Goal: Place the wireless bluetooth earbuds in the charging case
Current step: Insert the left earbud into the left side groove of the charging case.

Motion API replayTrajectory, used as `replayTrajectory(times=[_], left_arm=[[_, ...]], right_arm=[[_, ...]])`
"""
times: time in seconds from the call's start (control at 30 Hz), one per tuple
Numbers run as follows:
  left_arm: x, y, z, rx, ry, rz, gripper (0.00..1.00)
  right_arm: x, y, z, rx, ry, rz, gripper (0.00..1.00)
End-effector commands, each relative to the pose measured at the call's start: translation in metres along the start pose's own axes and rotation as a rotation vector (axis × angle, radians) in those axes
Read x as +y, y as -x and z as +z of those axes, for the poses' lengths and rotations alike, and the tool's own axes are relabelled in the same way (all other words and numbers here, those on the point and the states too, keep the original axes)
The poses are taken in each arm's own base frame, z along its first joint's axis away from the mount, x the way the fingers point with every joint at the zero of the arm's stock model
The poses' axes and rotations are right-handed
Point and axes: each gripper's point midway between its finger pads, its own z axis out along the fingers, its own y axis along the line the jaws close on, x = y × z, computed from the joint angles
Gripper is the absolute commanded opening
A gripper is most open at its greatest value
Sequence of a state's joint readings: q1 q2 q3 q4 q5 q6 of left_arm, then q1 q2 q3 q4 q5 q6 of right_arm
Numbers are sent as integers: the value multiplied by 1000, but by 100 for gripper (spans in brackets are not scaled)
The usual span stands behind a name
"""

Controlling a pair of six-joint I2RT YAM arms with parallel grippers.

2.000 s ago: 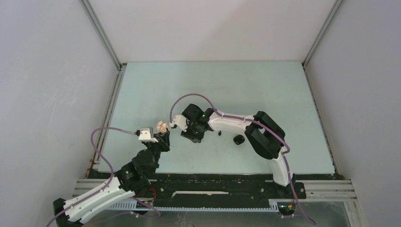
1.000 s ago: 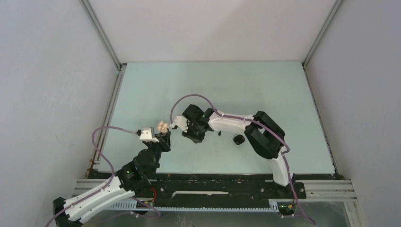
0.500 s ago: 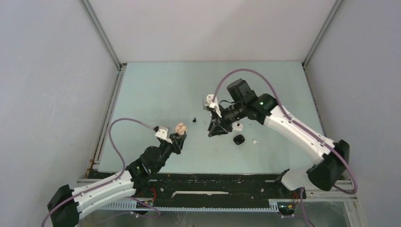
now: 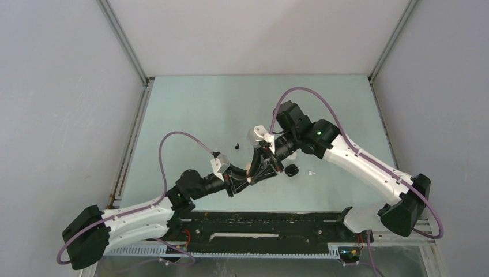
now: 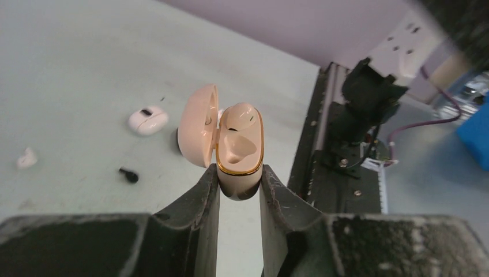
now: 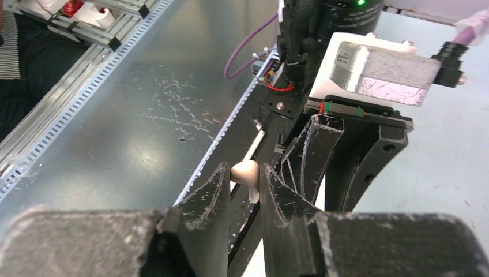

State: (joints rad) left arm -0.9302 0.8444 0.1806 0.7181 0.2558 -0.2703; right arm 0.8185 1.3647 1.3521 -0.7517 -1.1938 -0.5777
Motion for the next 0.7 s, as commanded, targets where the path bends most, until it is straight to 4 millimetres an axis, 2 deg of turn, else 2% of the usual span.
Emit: replayTrajectory(times=[0.0,0.3,0.67], left_arm=[[-37,39,7,-94,-191,42,0],[-51,41,9,-90,-275,38,0],[-57,47,6,-118,-302,45,0]], right_arm=[[8,7,12,-46,92,-60,3],[-5,6,16,-32,55,-40,2],[-21,-4,6,-43,34,30,2]])
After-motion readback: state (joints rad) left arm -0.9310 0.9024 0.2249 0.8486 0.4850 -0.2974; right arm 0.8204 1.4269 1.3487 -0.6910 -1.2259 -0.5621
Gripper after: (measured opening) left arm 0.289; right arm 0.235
